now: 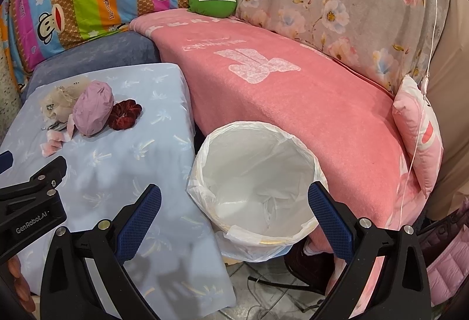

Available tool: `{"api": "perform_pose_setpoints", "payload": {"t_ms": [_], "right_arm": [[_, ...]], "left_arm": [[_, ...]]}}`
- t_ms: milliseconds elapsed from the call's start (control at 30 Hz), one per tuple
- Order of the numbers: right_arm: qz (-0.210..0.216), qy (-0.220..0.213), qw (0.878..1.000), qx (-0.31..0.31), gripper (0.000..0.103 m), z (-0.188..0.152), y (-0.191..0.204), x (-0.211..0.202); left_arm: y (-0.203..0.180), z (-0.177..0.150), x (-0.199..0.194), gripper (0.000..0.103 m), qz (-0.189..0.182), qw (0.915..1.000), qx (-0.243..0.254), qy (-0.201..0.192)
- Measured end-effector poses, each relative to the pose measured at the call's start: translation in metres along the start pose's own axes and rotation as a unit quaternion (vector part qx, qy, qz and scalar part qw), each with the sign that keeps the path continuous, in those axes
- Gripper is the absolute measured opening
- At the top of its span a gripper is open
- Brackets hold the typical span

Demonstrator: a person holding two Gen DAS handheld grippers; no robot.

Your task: Collect trash

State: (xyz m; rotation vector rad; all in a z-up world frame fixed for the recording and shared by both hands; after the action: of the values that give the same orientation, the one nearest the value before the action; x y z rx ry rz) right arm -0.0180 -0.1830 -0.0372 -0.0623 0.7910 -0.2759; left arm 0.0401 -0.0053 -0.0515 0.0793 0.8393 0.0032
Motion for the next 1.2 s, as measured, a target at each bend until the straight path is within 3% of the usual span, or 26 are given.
{"api": "perform_pose_setpoints", "payload": {"t_ms": [1200], "right_arm": [[-0.004, -0.002, 1.0, 0.009, 0.097, -0.002, -0.009, 0.004]], "left_arm": [[-0.015, 0.005, -0.006, 0.096, 0.001, 0.9999, 0.012, -0.009]]}}
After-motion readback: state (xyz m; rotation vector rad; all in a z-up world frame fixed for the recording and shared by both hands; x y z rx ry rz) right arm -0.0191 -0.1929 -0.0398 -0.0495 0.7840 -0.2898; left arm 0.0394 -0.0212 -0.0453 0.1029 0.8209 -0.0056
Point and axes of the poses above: each gripper's, at about its wrist camera, not at the fingertips, and x roughly the way its jaws point, y to its left, z to its top, the point moved 7 cm from there along x, roughly the way its jaws point, and after that the axes turned 2 degrees about z, right-handed, at the moved point
